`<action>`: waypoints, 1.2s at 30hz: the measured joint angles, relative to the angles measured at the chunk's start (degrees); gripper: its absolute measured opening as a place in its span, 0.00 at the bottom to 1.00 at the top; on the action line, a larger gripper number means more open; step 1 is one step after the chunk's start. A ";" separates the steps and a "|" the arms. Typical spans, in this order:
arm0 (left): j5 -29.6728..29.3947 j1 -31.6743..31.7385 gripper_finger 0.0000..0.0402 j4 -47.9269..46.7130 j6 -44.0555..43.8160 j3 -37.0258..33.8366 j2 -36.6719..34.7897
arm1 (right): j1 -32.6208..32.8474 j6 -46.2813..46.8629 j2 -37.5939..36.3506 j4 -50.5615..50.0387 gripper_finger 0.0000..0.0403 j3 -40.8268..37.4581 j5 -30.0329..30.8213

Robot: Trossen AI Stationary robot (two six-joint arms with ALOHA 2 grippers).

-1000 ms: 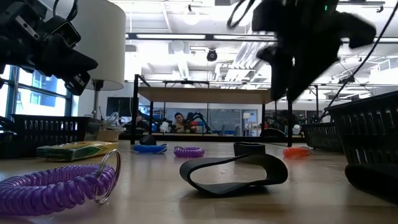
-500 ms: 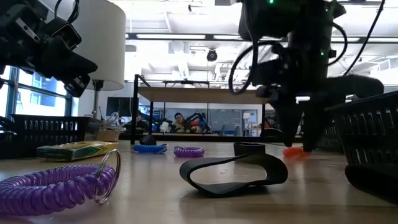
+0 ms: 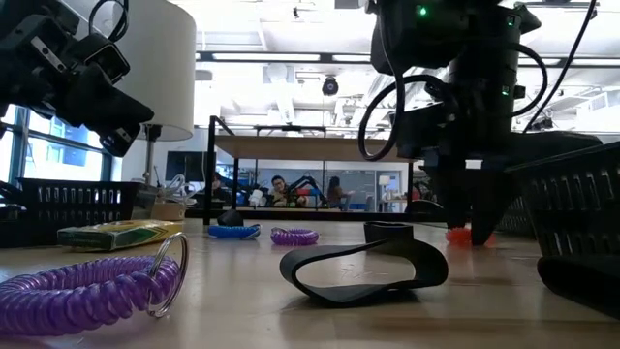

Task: Pick & Place Office Desk Supplies
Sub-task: Put the bottom orange spiral keychain into the top left bin

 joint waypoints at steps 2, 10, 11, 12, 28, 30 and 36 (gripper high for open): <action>0.00 0.00 0.00 0.02 0.04 0.00 0.00 | 0.05 0.34 0.05 0.22 0.17 -0.04 -0.13; 1.85 -0.17 0.00 0.02 -0.51 0.00 0.00 | 1.81 6.07 -0.67 0.38 0.04 -0.04 4.90; 2.69 -0.32 0.00 0.02 -0.52 0.00 0.00 | 2.36 7.43 -0.82 0.53 0.04 0.39 6.85; 3.14 -0.50 0.00 0.05 -0.54 0.00 0.00 | 2.97 8.76 -1.22 0.53 0.04 1.04 8.62; 2.66 -7.26 0.12 20.03 3.51 0.28 2.94 | 12.85 5.38 -4.39 25.99 0.01 8.32 24.89; 1.09 -8.69 0.17 24.31 4.79 0.28 4.94 | 12.31 2.35 -4.39 28.02 0.01 8.27 24.52; -8.03 -14.02 0.32 40.76 15.20 0.38 14.66 | 10.48 -4.48 -4.65 33.31 0.01 8.28 19.38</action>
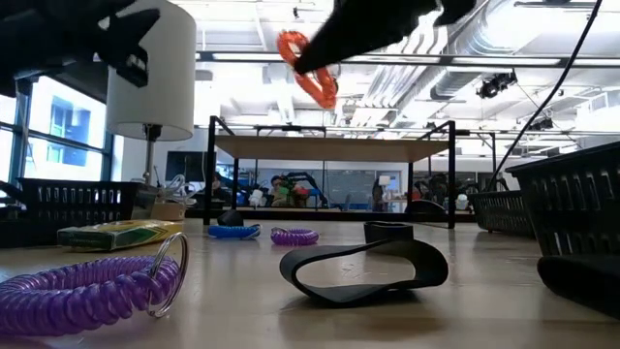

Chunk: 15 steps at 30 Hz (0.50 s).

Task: Pick & Place Office Desk Supplies
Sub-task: Put the bottom orange spiral keychain into the top left bin

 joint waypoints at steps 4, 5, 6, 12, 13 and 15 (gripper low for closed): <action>-1.44 -3.93 0.36 7.90 12.18 2.00 8.20 | 0.00 -2.51 -2.41 1.45 0.01 0.02 -2.82; -1.41 -4.86 0.36 8.69 14.94 3.03 10.60 | 0.00 -3.08 -3.22 1.42 0.01 -0.46 -3.41; -1.37 -5.63 0.37 9.22 17.07 4.30 13.11 | -0.01 -3.30 -3.89 1.35 0.01 -1.02 -5.08; -5.61 -8.09 0.37 12.12 19.40 12.88 29.27 | -1.74 -4.03 -12.69 7.28 0.01 -7.13 -22.11; -5.92 -8.24 0.37 13.57 19.42 14.59 32.17 | -1.83 -4.04 -14.63 8.36 0.01 -9.52 -22.36; -6.03 -8.25 0.37 15.54 19.47 17.17 36.62 | -2.28 -4.14 -17.91 13.08 0.01 -14.95 -22.15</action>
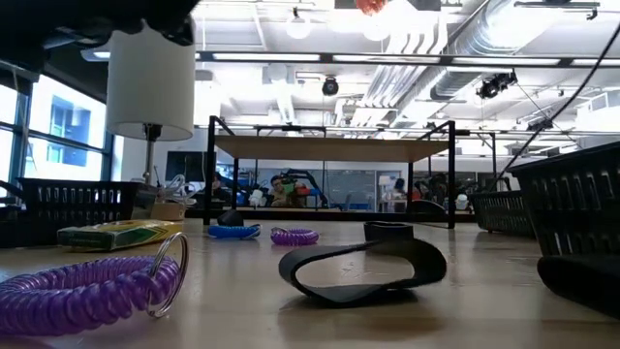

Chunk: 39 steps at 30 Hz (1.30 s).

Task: Pick & Place Office Desk Supplies
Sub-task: Put the bottom orange spiral keychain into the top left bin

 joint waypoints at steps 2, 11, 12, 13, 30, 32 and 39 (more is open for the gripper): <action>0.00 0.00 0.37 1.60 0.06 2.50 4.46 | -0.81 0.02 -2.83 9.85 0.01 -6.55 -0.58; -0.67 1.36 0.37 10.08 0.03 6.41 14.83 | -2.25 -0.15 1.04 50.41 0.01 -24.30 -0.89; -0.85 1.75 0.37 10.57 -0.88 6.35 15.03 | -2.32 -0.17 2.36 51.56 0.01 -24.16 -0.53; -0.92 2.04 0.37 11.35 -1.76 6.83 15.76 | -2.58 -0.11 3.77 52.94 0.01 -23.60 0.27; -1.23 5.64 0.37 11.65 -10.19 10.79 21.58 | -3.97 -5.05 14.48 55.37 0.01 -15.37 12.73; -1.41 5.64 0.37 11.50 -10.20 10.75 21.68 | -4.16 -5.49 14.48 55.14 0.01 -15.39 12.62; -2.78 6.47 0.37 12.37 -15.90 11.02 22.22 | -5.70 -5.17 14.48 53.20 0.01 -15.41 12.57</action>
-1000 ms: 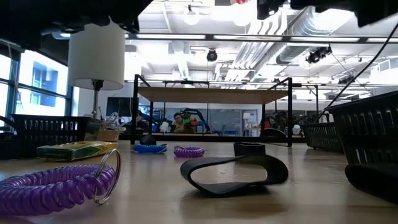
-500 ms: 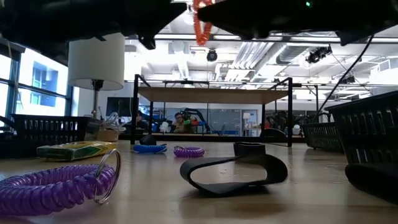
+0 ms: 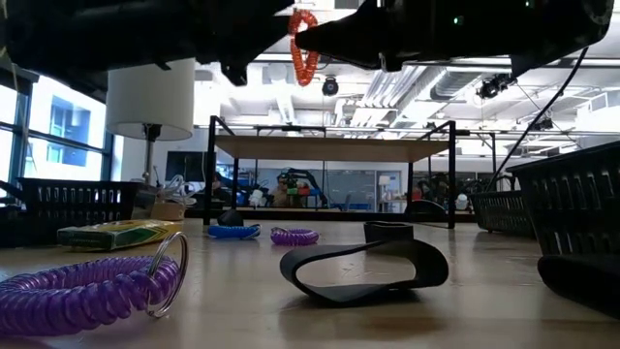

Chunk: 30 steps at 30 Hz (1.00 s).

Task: Pick & Place Office Desk Supplies
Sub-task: Put the bottom orange spiral keychain into the top left bin

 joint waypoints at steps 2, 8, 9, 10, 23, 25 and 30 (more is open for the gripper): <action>-0.04 0.84 0.37 -0.05 -3.14 0.00 0.01 | 0.00 -0.78 0.00 0.20 0.01 0.00 -0.01; 0.71 2.82 0.37 -0.56 -9.25 0.00 0.02 | -0.73 -1.30 0.00 -0.90 0.01 0.00 -0.04; 0.77 2.92 0.37 -0.65 -9.75 0.00 0.02 | -0.81 -1.30 0.00 -1.12 0.01 0.00 -0.03; 0.80 3.00 0.37 -0.67 -10.46 0.00 0.00 | -1.00 -1.30 0.00 -1.06 0.01 0.00 -0.03; 3.67 3.38 0.37 -0.72 -11.81 0.04 0.02 | -2.58 -1.31 0.00 -0.79 0.01 0.00 -0.20; 3.70 3.68 0.37 -0.73 -11.95 0.04 0.02 | -2.58 -1.30 0.00 -0.77 0.01 0.00 -0.23; 3.96 4.07 0.35 -1.02 -11.97 0.04 0.02 | -2.56 -1.31 0.00 -1.05 0.01 0.00 -0.25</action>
